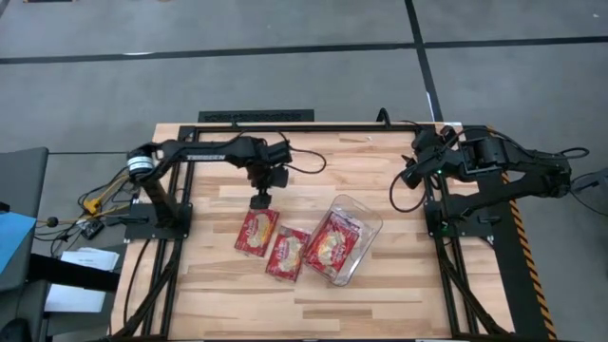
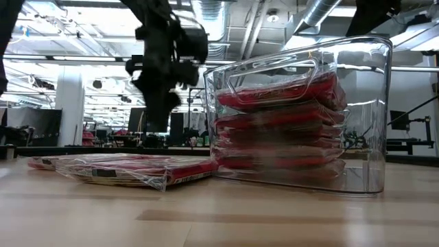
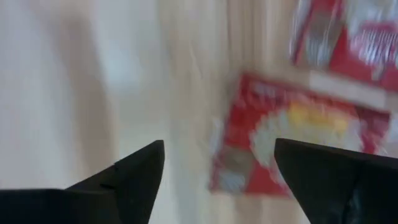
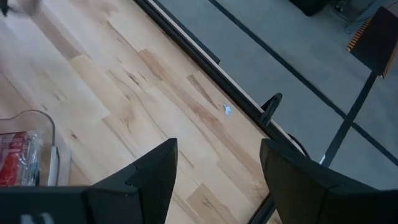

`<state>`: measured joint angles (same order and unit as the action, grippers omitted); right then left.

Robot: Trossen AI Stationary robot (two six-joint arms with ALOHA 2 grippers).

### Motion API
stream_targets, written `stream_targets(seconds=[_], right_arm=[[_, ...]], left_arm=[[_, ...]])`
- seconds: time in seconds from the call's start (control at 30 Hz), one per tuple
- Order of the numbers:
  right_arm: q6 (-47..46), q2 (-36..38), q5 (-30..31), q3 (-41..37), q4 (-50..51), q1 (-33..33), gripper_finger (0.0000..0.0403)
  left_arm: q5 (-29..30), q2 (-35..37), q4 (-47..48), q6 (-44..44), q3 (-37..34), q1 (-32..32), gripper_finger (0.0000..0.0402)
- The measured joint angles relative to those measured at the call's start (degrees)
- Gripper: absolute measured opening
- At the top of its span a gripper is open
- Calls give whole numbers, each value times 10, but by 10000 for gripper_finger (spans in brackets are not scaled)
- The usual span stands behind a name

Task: Sort popcorn bags into baskets
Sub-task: Put the left red popcorn packet into the transparent bin

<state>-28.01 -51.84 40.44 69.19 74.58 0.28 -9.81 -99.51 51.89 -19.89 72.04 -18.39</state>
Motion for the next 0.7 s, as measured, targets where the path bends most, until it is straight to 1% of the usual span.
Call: stream_targets(seconds=[0.07, 0.13, 0.23, 0.27, 0.33, 0.47, 0.53, 0.7], right_arm=[[0, 0, -1, 0, 1, 0, 255], [0, 0, -2, 0, 1, 0, 255], [0, 0, -2, 0, 2, 0, 255], [0, 0, -2, 0, 2, 0, 255], [0, 0, -2, 0, 2, 0, 255], [0, 0, -2, 0, 2, 0, 255], [0, 0, -2, 0, 2, 0, 255], [0, 0, -1, 0, 2, 0, 255]], left_arm=[[-16, -22, 32, 38, -1, -2, 297], [-65, -39, 43, 89, -5, -9, 298], [-130, -39, 30, 182, -38, -15, 296], [-129, -31, 24, 213, -55, -15, 296], [-101, -9, 11, 263, -89, -10, 296], [-18, 52, -13, 367, -166, 8, 296], [13, 97, -48, 423, -203, 19, 296], [63, 209, -157, 571, -296, 53, 296]])
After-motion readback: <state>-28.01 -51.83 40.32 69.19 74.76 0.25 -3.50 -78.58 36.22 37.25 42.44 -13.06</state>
